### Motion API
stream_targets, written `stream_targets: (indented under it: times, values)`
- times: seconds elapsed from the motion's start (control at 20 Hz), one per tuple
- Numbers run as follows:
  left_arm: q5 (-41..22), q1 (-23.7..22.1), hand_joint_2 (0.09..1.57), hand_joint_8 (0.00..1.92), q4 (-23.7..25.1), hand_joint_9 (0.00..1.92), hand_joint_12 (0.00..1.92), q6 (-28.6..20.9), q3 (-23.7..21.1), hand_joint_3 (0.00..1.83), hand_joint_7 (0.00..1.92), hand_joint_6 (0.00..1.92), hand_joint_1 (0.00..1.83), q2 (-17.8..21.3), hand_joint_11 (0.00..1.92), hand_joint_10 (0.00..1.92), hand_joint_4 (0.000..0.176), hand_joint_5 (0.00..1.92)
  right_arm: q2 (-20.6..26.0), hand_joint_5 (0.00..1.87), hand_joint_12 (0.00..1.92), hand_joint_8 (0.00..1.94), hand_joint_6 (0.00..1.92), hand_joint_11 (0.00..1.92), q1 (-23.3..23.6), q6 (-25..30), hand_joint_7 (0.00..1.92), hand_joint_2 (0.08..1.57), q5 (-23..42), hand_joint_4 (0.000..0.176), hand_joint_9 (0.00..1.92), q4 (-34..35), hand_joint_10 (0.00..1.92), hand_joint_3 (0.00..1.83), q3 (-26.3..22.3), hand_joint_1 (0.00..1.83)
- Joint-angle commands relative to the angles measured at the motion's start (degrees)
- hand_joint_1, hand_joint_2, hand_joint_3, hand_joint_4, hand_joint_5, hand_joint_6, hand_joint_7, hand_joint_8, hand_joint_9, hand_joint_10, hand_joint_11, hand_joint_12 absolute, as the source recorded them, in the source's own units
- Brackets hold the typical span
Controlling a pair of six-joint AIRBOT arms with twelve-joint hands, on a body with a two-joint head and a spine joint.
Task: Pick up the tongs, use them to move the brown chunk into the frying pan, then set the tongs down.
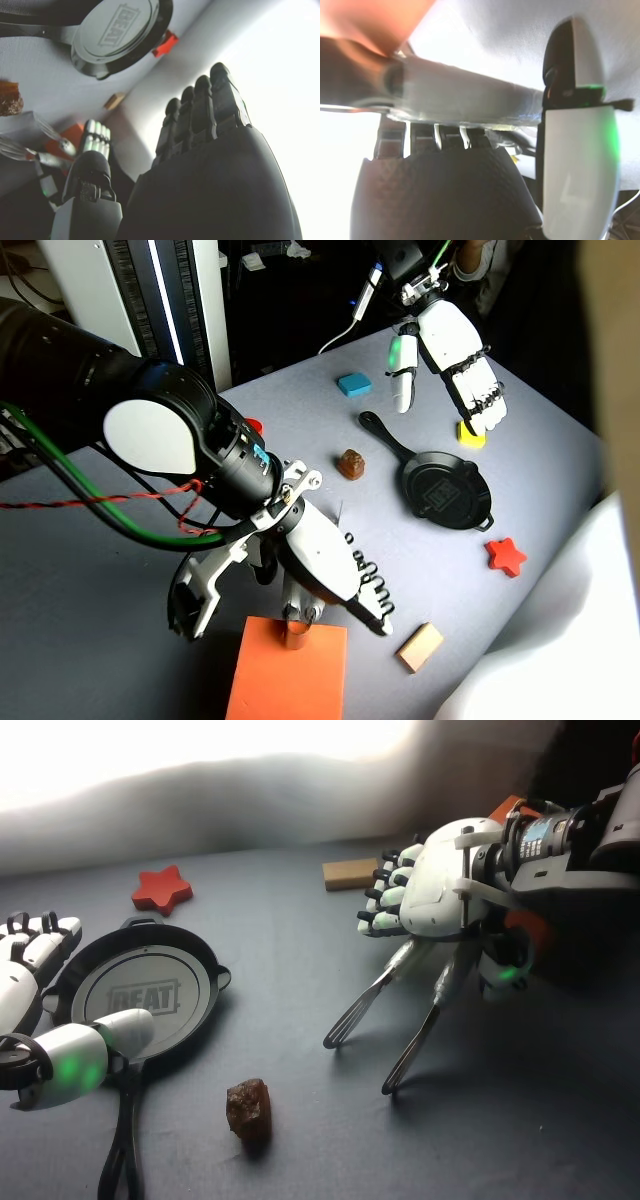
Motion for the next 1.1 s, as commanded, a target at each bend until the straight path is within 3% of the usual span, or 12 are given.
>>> stream_targets:
  times: [0.0,0.25,0.3,0.4,0.5,0.55,0.6,0.65,0.8,0.9,1.05]
  values:
    - [-4.55,-0.17,1.24,0.0,3.16,0.0,0.0,-0.23,0.1,0.0,0.0,0.0,0.0,0.26,0.0,0.0,0.0,0.0,0.33,0.0,0.0,0.0,0.0,0.0,0.15,-0.5,0.0,0.9,3.71,0.0,0.0,-1.18,0.0,0.0,0.22,0.99]
    - [-3.68,-0.2,1.23,0.0,3.64,0.0,0.0,-0.6,0.42,0.0,0.0,0.0,0.0,0.26,0.01,0.0,0.0,0.0,0.14,0.04,0.02,0.03,0.02,0.03,0.17,-0.5,0.09,0.97,4.03,0.0,0.07,-1.18,0.03,0.03,0.3,0.98]
    - [-2.93,-0.15,1.23,0.0,3.96,0.0,0.0,-0.6,0.51,0.0,0.0,0.0,0.0,0.26,0.01,0.0,0.0,0.0,0.12,0.09,0.3,0.0,0.0,0.0,0.09,-0.5,0.14,1.0,4.02,0.0,0.12,-1.18,0.01,0.01,0.3,1.02]
    - [-2.38,0.23,1.24,0.0,5.16,0.0,0.0,-1.66,0.79,0.0,0.0,0.0,0.0,0.28,0.0,0.0,0.0,0.0,0.12,0.1,0.33,0.0,0.01,0.0,0.04,-0.5,0.14,1.01,4.02,0.0,0.12,-1.18,0.01,0.01,0.31,1.03]
    - [-1.71,0.26,1.24,0.0,5.63,0.0,0.0,-2.04,1.05,0.0,0.0,0.0,0.0,0.3,0.0,0.0,0.0,0.0,0.13,0.15,0.5,0.01,0.02,0.0,0.0,-0.53,0.19,1.01,4.05,0.0,0.16,-1.18,0.02,0.01,0.31,1.03]
    - [-0.6,0.41,1.23,0.0,5.63,0.0,0.0,-2.84,1.28,0.0,0.0,0.0,0.0,0.3,0.0,0.0,0.0,0.0,0.14,0.26,0.79,0.03,0.06,0.0,0.04,-0.53,0.27,1.01,4.06,0.0,0.24,-1.18,0.05,0.0,0.31,1.05]
    - [-0.38,0.49,1.23,0.0,5.63,0.0,0.0,-3.11,1.34,0.0,0.0,0.0,0.0,0.3,0.0,0.0,0.0,0.0,0.14,0.26,0.79,0.03,0.06,0.0,0.06,-0.53,0.27,1.01,4.08,0.0,0.24,-1.18,0.05,0.0,0.31,1.05]
    - [-0.36,0.54,1.23,0.0,5.63,0.0,0.0,-3.19,1.38,0.0,0.0,0.0,0.0,0.3,0.0,0.0,0.0,0.0,0.14,0.41,1.13,0.03,0.07,0.0,0.09,-0.53,0.43,1.04,4.1,0.0,0.37,-1.18,0.07,0.01,0.3,1.08]
    - [-0.42,0.51,1.22,0.0,5.63,0.0,0.0,-3.47,1.51,0.0,0.0,0.0,0.0,0.33,0.0,0.0,0.0,0.0,0.17,0.48,1.27,0.03,0.08,0.0,0.48,-0.31,0.54,1.05,4.04,0.0,0.46,-1.16,0.08,0.01,0.22,1.1]
    - [-0.43,0.24,1.23,0.0,5.63,0.0,0.0,-3.47,1.41,0.0,0.0,0.0,0.0,0.33,0.0,0.0,0.0,0.0,0.48,0.66,1.49,0.07,0.14,0.0,1.13,0.09,0.7,1.07,3.86,0.0,0.62,-1.15,0.15,0.02,-0.14,1.1]
    - [-0.75,0.07,1.24,0.0,5.63,0.0,0.0,-3.47,1.17,0.0,0.0,0.0,0.0,0.32,0.0,0.0,0.0,0.0,1.44,0.74,1.49,0.07,0.16,0.11,2.92,1.29,0.81,1.1,3.64,0.0,0.71,-1.12,0.2,0.03,-1.69,1.1]
